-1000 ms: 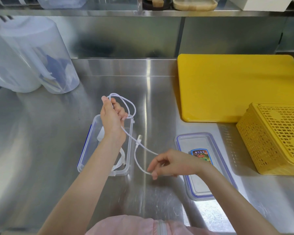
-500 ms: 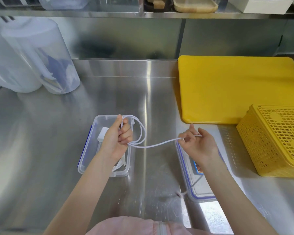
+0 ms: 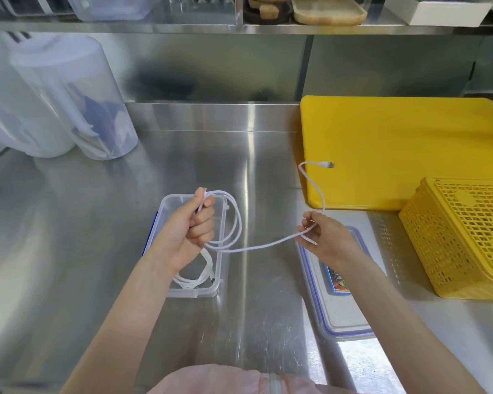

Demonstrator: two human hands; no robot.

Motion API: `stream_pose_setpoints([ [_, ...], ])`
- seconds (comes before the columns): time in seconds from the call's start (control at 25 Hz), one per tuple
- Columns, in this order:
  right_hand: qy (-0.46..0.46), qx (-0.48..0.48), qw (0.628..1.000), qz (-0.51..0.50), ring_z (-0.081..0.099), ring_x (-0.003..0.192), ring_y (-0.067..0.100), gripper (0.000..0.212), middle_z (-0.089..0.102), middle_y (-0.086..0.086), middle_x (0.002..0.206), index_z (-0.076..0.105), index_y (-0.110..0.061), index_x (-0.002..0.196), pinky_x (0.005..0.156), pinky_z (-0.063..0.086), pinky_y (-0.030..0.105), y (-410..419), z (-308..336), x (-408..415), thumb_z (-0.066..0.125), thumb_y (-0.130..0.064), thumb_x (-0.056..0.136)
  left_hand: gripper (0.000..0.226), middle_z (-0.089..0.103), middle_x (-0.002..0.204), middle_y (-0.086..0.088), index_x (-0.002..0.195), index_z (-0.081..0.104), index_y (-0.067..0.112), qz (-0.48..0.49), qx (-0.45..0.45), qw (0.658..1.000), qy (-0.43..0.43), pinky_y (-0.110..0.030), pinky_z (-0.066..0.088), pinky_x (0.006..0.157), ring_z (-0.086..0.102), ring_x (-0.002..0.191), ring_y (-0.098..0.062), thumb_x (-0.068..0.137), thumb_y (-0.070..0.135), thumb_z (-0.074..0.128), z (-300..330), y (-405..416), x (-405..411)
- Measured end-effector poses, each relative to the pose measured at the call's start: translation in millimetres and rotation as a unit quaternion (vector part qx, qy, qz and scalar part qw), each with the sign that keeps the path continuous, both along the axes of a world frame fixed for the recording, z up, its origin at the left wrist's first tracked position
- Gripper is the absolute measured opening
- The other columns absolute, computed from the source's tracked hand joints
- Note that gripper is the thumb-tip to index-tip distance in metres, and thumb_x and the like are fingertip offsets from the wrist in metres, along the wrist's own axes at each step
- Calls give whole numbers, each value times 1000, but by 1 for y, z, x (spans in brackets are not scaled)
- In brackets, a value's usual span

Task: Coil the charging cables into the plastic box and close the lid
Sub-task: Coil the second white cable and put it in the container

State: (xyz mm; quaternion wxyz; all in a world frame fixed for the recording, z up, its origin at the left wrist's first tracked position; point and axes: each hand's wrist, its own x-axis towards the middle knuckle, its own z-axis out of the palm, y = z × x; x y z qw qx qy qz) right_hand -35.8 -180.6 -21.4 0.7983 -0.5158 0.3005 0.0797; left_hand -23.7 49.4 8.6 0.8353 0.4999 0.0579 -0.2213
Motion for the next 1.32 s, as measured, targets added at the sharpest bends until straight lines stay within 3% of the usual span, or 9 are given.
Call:
stream_pose_setpoints([
  [0.08,-23,-105,992,69,42,53,12,32,39,5,61,61,-14,72,51,40,21,-2,0,-4,40,-18,95,38,18,38,9,65,43,19,-4,42,999,-12,-14,16,32,9,33,-6,95,38,32,0,6,2],
  [0.2,-55,-158,977,133,45,40,8,31,39,4,56,65,-13,77,39,42,15,5,3,-6,43,-25,95,39,25,36,12,65,43,19,-36,131,989,-50,-14,14,33,16,29,0,97,36,30,-4,-3,0],
  [0.36,-85,-143,978,128,68,60,11,27,57,8,66,64,-3,100,60,58,17,10,9,-6,44,-21,95,38,26,38,12,66,43,19,-56,176,981,-58,-15,14,35,17,31,-1,98,36,30,-8,-13,-6],
  [0.6,-123,-136,979,90,63,90,22,30,66,12,90,62,1,106,76,51,20,27,21,-8,36,-12,96,33,26,40,14,69,42,18,-46,202,977,-53,-14,16,36,18,34,-2,98,30,33,-21,-37,-19],
  [0.76,-151,-154,973,86,61,92,18,31,65,9,98,62,-5,108,82,46,27,41,23,-13,34,-10,95,26,33,43,14,77,45,16,-37,185,980,-63,-12,21,38,23,35,-2,98,25,34,-27,-50,-20],
  [0.96,-244,-214,941,96,61,82,-6,16,66,2,93,50,-20,89,73,44,6,59,17,-28,42,-6,93,30,31,43,15,86,58,16,-18,153,985,-80,-12,24,40,25,36,-1,99,23,32,-32,-55,-18],
  [1.08,-287,-216,928,95,62,82,8,9,66,16,92,52,-12,85,71,44,7,63,13,-34,47,-6,91,34,31,49,12,78,61,19,-1,146,986,-76,-14,27,43,27,42,-4,99,24,34,-33,-55,-19],
  [1.24,-302,-155,933,122,62,68,-9,13,65,7,86,60,5,91,63,43,2,67,9,-38,51,-4,89,31,45,68,0,80,59,16,21,74,996,-33,-23,28,56,38,59,-10,98,23,35,-33,-55,-18],
  [1.32,-273,-135,945,122,62,66,-10,13,67,1,84,65,1,90,61,43,2,69,7,-37,53,-5,88,32,49,75,-1,81,58,16,18,13,1000,-1,-25,27,62,40,70,-12,99,20,32,-32,-58,-16],
])
